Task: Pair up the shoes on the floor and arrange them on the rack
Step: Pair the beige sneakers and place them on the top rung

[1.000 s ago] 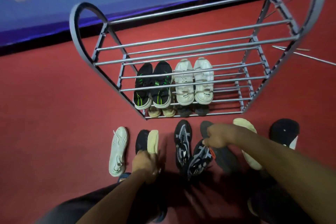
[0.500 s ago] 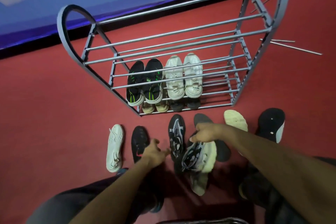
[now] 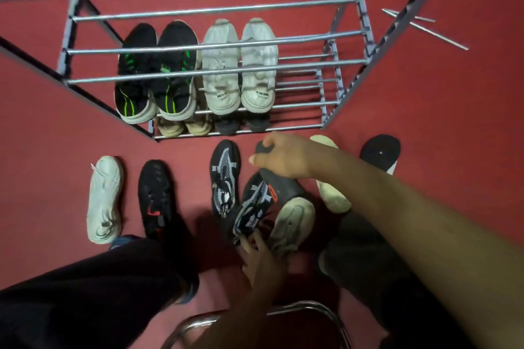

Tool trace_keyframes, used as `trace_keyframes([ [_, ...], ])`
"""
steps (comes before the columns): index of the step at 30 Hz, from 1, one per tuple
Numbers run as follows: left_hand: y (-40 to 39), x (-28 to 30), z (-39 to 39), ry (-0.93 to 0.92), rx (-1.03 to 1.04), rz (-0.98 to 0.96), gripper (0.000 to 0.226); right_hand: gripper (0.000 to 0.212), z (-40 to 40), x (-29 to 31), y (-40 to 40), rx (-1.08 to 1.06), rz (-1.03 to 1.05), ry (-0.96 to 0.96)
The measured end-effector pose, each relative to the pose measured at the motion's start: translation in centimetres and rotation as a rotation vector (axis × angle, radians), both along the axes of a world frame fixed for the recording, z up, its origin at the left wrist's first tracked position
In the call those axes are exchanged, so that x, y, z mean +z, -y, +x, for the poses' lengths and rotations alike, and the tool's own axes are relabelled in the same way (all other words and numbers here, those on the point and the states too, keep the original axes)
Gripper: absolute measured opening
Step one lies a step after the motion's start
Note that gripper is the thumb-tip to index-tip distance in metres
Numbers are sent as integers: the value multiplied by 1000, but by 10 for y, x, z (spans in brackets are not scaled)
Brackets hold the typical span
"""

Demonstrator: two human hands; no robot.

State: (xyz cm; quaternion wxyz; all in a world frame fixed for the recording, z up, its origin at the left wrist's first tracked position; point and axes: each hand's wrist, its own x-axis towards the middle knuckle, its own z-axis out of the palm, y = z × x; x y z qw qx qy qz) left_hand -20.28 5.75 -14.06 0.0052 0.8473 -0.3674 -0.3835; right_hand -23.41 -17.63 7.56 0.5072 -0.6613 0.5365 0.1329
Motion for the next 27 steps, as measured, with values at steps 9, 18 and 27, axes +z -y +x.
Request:
trace_keyframes([
  [9,-1,-12,21,-86,-99,18,40,58,-20,7,11,-37,-76,-6],
  [18,54,72,100,-220,132,-190,35,65,-32,9,-4,137,69,-320],
  [27,82,146,58,-233,45,-399,33,32,-23,-6,-30,-118,140,51],
])
